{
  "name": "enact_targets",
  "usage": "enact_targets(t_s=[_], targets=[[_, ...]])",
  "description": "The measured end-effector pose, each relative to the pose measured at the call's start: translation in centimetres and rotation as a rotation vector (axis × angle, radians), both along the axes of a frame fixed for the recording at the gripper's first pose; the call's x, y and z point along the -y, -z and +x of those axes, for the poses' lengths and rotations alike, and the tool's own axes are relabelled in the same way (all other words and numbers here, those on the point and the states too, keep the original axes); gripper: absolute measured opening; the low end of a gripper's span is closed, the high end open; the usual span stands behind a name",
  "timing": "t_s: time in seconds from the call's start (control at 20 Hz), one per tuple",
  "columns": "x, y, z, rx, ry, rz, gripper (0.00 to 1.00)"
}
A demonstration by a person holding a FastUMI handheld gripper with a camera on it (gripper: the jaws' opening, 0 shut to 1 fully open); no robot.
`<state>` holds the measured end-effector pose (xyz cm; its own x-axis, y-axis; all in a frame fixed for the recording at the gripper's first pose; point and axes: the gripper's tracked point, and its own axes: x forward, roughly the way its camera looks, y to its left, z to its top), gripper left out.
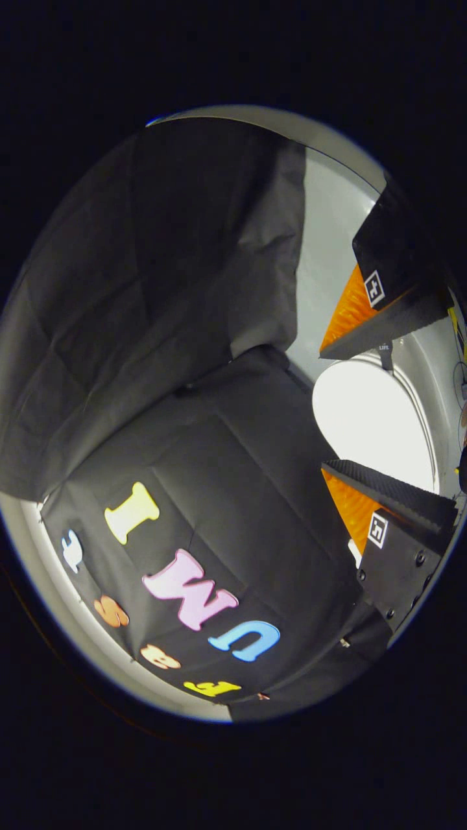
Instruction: Open the toilet lid.
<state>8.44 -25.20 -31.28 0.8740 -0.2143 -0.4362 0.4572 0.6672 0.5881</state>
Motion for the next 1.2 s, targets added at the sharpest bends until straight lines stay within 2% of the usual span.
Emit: enact_targets(t_s=[0.45, 0.65, 0.8, 0.85, 0.9, 1.0, 1.05, 1.15, 1.2], targets=[[0.4, 13.8, 0.7, -0.126, 0.079, 0.371, 0.97], [-0.7, 18.0, 1.2, -0.162, 0.066, 0.472, 0.97], [-1.7, 20.4, 1.8, -0.19, 0.052, 0.542, 0.93], [-2.1, 20.9, 2.1, -0.186, 0.04, 0.569, 0.79], [-2.3, 21.2, 2.7, -0.166, 0.033, 0.592, 0.78], [-2.4, 22.1, 3.1, -0.158, 0.033, 0.628, 0.66], [-2.2, 23.4, 2.8, -0.189, 0.055, 0.636, 0.55], [-2.6, 23.3, 2.6, -0.126, 0.083, 0.712, 0.32], [-2.0, 23.2, 3.1, -0.119, 0.08, 0.729, 0.24]])
